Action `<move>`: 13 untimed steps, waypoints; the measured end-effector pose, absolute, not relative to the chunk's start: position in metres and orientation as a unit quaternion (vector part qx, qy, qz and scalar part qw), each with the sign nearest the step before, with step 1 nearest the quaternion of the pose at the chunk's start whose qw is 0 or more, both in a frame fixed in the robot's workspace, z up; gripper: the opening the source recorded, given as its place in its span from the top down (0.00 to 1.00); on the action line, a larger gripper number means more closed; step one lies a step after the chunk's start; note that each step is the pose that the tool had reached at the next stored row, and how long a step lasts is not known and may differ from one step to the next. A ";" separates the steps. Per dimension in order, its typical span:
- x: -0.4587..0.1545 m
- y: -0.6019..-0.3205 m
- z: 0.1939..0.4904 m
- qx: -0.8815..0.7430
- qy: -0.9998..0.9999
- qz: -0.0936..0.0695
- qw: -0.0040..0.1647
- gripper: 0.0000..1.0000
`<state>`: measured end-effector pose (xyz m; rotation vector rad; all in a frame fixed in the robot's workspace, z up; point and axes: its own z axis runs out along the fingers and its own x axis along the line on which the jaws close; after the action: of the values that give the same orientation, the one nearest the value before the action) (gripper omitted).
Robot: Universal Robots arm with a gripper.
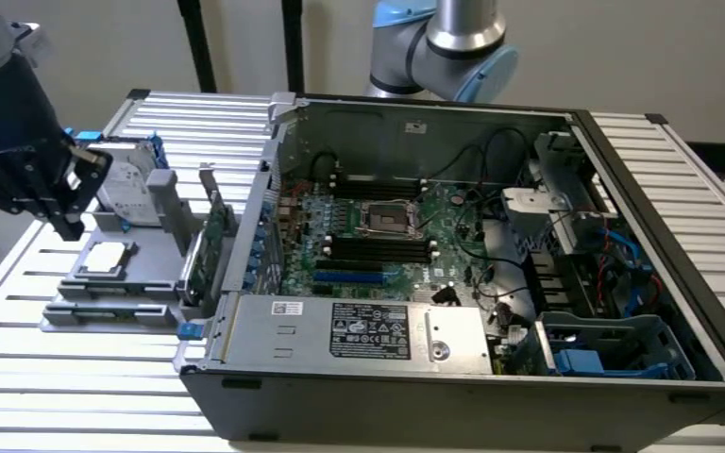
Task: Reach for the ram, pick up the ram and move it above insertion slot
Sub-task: 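Pick up the ram and move it above insertion slot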
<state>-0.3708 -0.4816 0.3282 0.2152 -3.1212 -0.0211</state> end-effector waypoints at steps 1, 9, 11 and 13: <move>-0.371 -0.482 0.328 0.077 -0.997 -0.007 0.006 0.89; -0.371 -0.482 0.328 0.150 -0.989 -0.006 0.007 0.89; -0.371 -0.482 0.327 0.168 -0.986 -0.006 0.007 0.89; -0.371 -0.482 0.327 0.186 -0.983 -0.006 0.007 0.89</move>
<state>-0.3708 -0.4816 0.3274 0.5820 -3.0737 -0.0184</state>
